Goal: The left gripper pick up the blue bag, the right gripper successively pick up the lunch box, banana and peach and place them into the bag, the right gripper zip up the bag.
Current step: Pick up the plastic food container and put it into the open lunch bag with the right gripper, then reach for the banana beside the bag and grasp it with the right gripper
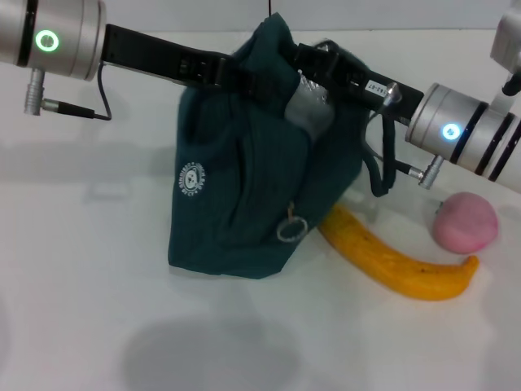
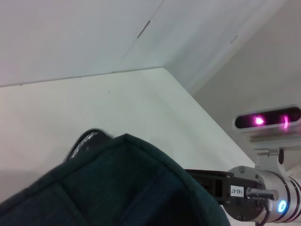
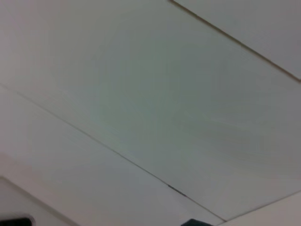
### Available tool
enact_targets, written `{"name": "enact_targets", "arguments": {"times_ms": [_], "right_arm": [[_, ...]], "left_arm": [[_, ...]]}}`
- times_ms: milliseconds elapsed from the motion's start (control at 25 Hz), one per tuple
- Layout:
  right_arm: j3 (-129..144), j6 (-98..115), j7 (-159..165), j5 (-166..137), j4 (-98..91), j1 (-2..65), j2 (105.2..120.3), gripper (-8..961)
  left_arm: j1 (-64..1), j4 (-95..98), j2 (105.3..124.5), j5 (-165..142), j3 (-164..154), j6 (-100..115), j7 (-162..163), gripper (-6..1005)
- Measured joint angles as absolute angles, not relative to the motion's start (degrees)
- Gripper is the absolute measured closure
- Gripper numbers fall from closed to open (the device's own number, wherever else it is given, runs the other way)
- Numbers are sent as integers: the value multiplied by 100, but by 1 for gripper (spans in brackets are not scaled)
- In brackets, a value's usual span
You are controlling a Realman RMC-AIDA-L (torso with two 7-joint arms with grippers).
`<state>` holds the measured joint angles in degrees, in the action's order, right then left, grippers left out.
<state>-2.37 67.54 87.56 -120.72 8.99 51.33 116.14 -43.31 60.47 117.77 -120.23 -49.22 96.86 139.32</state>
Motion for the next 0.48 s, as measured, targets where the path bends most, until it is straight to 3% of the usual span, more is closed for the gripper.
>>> {"name": "enact_targets", "arguments": {"times_ms": [120,480], "right_arm": [[-235,6947,8658,-12276,725,5077,11609,677],[-269,8469,8091,-12581,210,4566,11575,490]], "left_arm": [[-4329,6046,11770,-12022,-4922,9686,13934,946],[-4293,6045,11748,-12022,-4904,9677,13916,946]]}}
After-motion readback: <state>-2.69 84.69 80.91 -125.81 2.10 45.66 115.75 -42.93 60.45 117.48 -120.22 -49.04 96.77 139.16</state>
